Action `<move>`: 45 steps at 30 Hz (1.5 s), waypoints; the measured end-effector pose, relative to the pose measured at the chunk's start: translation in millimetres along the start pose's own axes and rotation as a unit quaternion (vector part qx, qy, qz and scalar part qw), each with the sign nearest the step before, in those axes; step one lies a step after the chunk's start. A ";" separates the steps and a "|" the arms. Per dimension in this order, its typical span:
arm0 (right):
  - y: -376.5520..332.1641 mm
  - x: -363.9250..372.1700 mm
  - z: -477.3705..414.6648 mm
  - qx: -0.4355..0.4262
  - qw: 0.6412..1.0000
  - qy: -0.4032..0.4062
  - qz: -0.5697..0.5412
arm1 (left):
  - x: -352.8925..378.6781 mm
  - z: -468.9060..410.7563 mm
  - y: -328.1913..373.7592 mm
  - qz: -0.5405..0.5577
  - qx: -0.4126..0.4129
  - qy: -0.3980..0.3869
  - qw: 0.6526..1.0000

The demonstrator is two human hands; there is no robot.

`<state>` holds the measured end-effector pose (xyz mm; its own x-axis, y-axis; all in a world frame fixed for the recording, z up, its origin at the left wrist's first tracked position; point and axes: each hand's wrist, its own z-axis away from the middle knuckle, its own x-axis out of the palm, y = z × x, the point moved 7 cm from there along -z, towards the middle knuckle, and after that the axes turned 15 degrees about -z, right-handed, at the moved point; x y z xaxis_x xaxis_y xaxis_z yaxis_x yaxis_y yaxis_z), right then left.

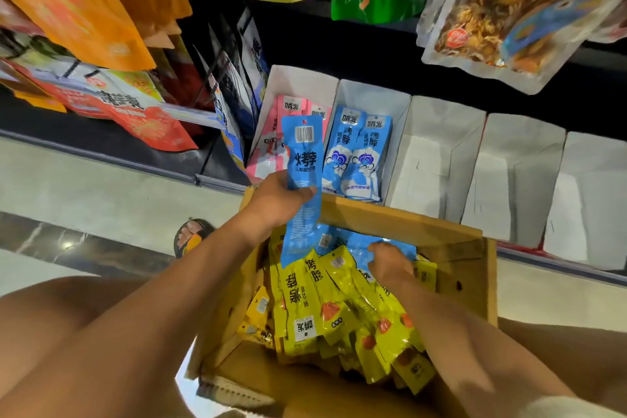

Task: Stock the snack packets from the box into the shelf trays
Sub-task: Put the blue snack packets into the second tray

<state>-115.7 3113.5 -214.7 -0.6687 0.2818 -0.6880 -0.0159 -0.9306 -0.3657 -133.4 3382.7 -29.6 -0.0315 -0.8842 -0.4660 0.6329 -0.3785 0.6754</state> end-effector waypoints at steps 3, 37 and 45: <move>-1.1 4.1 -9.2 0.018 0.998 0.029 0.061 | -0.2 -1.4 -3.5 -0.012 -0.004 -0.007 1.000; -30.1 -86.8 76.7 -0.087 0.995 0.012 0.048 | -12.0 13.6 36.6 -0.043 0.072 -0.001 0.996; -58.6 -152.7 121.6 -0.138 0.984 0.027 -0.112 | -16.9 27.4 53.6 -0.016 0.076 0.015 0.997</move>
<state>-103.0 3096.6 -12.0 -0.6302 0.4924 -0.6003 0.0482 -0.7469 -0.6632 -120.1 3369.9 30.1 -0.0242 -0.8634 -0.5040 0.5075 -0.4450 0.7378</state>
